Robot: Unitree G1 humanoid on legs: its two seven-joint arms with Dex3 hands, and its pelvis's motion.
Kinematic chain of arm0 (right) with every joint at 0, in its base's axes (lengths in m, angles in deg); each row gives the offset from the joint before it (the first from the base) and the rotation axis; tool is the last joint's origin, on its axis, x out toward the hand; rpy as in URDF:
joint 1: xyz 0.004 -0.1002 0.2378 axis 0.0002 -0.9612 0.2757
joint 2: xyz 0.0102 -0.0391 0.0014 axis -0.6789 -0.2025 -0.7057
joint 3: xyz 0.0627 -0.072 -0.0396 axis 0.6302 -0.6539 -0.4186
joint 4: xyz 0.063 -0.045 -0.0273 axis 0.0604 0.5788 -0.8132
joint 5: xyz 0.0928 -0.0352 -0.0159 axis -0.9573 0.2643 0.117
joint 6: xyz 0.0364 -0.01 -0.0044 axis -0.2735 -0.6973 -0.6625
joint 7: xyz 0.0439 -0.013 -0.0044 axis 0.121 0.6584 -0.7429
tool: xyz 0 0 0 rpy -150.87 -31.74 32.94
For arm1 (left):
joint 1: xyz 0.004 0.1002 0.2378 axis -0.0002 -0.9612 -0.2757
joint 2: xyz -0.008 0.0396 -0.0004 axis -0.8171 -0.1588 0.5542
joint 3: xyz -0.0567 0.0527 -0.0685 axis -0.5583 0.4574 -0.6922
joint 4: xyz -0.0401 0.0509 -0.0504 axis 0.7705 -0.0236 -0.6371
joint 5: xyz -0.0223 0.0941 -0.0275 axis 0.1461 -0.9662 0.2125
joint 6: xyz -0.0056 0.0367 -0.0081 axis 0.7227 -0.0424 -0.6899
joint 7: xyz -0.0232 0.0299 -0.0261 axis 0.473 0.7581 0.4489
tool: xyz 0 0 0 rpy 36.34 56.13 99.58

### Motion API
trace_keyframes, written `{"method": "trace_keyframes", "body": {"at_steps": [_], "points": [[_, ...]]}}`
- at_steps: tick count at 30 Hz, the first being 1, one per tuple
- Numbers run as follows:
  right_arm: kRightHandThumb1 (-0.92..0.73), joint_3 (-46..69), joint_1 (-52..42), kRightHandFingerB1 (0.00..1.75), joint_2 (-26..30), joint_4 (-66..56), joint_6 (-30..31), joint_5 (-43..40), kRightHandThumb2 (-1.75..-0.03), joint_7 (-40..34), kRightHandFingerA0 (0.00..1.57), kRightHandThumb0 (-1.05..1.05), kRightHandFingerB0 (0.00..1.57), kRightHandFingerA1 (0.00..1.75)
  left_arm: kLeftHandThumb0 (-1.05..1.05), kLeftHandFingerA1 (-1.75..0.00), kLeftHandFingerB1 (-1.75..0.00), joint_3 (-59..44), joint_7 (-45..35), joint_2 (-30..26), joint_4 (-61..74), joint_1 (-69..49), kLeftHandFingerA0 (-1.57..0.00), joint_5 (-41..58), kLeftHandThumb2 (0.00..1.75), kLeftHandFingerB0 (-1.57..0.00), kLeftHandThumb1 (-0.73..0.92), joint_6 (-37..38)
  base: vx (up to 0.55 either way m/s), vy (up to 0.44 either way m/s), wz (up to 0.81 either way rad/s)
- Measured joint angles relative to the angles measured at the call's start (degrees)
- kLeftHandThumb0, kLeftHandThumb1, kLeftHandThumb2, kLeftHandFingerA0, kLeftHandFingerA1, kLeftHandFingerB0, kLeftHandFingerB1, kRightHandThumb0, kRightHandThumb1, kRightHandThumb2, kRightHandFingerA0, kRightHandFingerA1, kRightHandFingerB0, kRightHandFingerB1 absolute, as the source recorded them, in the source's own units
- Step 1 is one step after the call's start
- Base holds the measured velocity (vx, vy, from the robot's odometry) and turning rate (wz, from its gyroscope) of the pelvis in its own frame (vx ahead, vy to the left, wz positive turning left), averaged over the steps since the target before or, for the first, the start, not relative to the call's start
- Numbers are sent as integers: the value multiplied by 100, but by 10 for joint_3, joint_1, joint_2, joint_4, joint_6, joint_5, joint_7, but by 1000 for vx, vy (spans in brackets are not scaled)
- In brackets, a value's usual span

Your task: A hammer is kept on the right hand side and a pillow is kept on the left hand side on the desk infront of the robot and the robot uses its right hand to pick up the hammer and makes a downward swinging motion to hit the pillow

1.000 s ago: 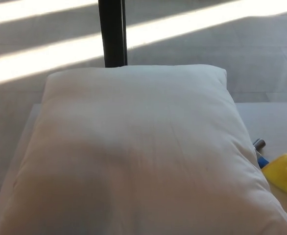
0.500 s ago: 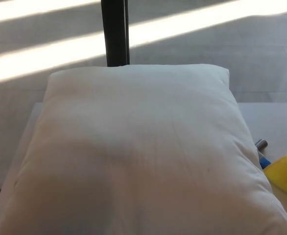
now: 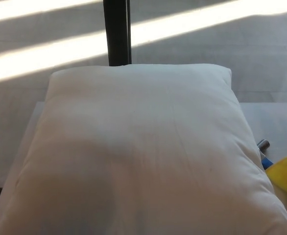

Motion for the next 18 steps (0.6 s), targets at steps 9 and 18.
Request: {"method": "trace_keyframes", "body": {"at_steps": [9, 18], "points": [[-54, -104, 10, 37, 19, 61, -3, 73, -96, 40, 2, -84, 11, 32, -56, -59, -58, 9, 1, 0, -1, -1, -78, 1, 59, -79, 61, 4, 0, 0, 0], [-53, -163, 36, 41, 21, 120, -2, 137, -92, 55, 4, -81, 12, 36, -55, -58, -58, 14, 0, 0, -2, -2, -75, 1, 59, -79, 62, 4, 0, 0, 0]]}}
